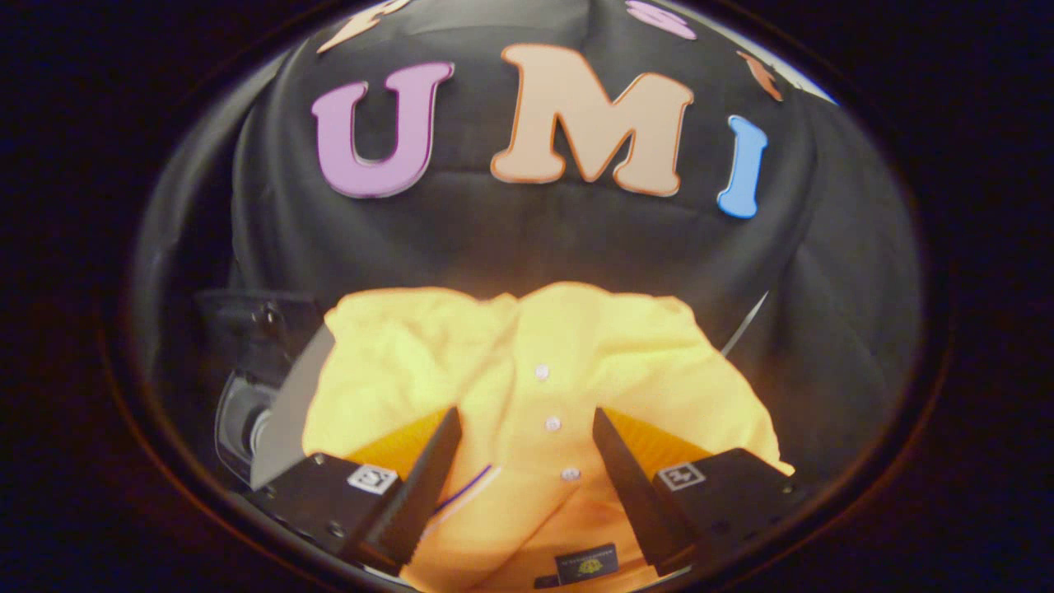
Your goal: Put the clothes into the washing machine and then close the washing machine lid.
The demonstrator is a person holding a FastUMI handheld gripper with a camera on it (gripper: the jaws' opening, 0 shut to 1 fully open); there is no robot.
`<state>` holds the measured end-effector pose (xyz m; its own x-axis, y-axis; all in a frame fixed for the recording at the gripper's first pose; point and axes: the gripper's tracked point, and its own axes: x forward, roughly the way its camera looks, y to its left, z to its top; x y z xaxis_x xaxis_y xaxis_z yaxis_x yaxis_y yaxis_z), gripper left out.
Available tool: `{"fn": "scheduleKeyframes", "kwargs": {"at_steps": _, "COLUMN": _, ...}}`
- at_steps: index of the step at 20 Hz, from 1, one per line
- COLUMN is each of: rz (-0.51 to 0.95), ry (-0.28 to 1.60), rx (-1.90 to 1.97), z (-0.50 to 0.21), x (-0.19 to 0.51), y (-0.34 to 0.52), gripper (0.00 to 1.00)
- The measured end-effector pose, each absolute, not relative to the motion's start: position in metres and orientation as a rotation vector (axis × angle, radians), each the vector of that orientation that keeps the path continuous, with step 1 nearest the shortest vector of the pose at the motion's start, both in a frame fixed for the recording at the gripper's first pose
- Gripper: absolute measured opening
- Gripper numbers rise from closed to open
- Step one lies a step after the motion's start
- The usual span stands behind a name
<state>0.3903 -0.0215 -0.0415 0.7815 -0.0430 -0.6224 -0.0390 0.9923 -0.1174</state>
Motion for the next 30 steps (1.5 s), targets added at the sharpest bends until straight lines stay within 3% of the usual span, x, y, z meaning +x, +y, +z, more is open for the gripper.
{"fn": "scheduleKeyframes", "kwargs": {"at_steps": 3, "rz": -0.030, "ry": 0.691, "rx": -0.056, "z": -0.040, "x": 0.387, "y": -0.024, "gripper": 0.93}}
{"fn": "scheduleKeyframes", "kwargs": {"at_steps": 8, "rz": -0.008, "ry": 0.653, "rx": -0.088, "z": -0.042, "x": 0.383, "y": -0.015, "gripper": 0.29}}
{"fn": "scheduleKeyframes", "kwargs": {"at_steps": 12, "rz": -0.031, "ry": 0.656, "rx": -0.043, "z": -0.042, "x": 0.374, "y": -0.014, "gripper": 0.12}}
{"fn": "scheduleKeyframes", "kwargs": {"at_steps": 15, "rz": -0.047, "ry": 0.606, "rx": 0.004, "z": -0.033, "x": 0.368, "y": -0.013, "gripper": 0.06}}
{"fn": "scheduleKeyframes", "kwargs": {"at_steps": 30, "rz": 0.009, "ry": 0.418, "rx": 0.059, "z": 0.097, "x": 0.329, "y": 0.056, "gripper": 0.05}}
